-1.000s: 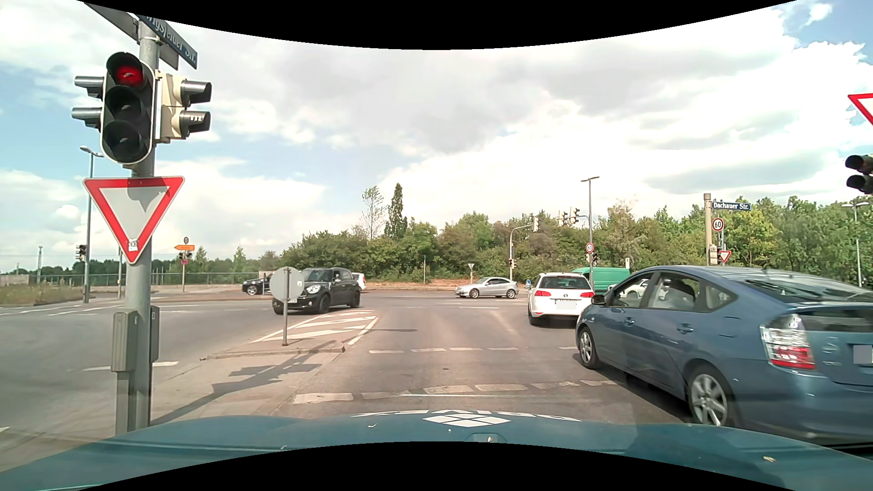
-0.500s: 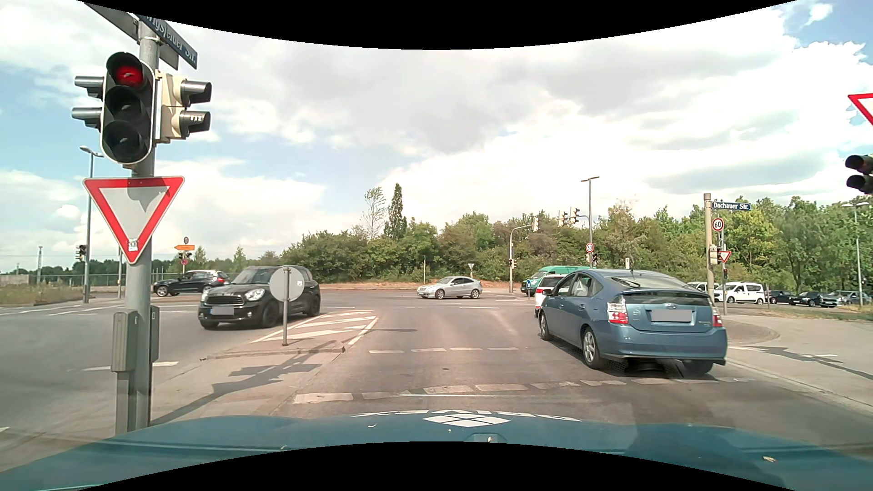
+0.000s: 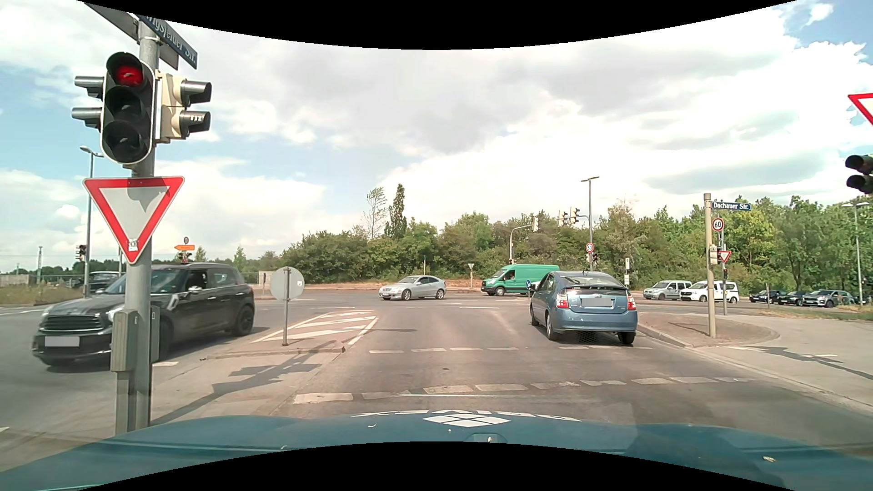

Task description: Follow the waypoints while adhering to traffic rules and regulations

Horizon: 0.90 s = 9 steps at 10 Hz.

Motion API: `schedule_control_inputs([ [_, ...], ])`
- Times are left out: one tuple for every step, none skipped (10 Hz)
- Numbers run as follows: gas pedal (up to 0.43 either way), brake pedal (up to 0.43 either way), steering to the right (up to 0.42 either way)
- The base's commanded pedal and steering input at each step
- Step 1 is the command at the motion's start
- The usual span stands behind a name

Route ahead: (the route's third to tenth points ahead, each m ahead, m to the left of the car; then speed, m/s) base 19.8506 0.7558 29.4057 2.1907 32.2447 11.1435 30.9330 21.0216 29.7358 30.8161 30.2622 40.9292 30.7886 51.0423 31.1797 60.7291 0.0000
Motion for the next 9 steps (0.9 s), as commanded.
schedule_control_inputs([
  [0.000, 0.341, -0.028],
  [0.000, 0.341, -0.028],
  [0.000, 0.341, -0.028],
  [0.000, 0.341, -0.028],
  [0.000, 0.341, -0.028],
  [0.000, 0.341, -0.028],
  [0.000, 0.341, -0.028],
  [0.000, 0.348, -0.028],
  [0.000, 0.341, -0.028],
])
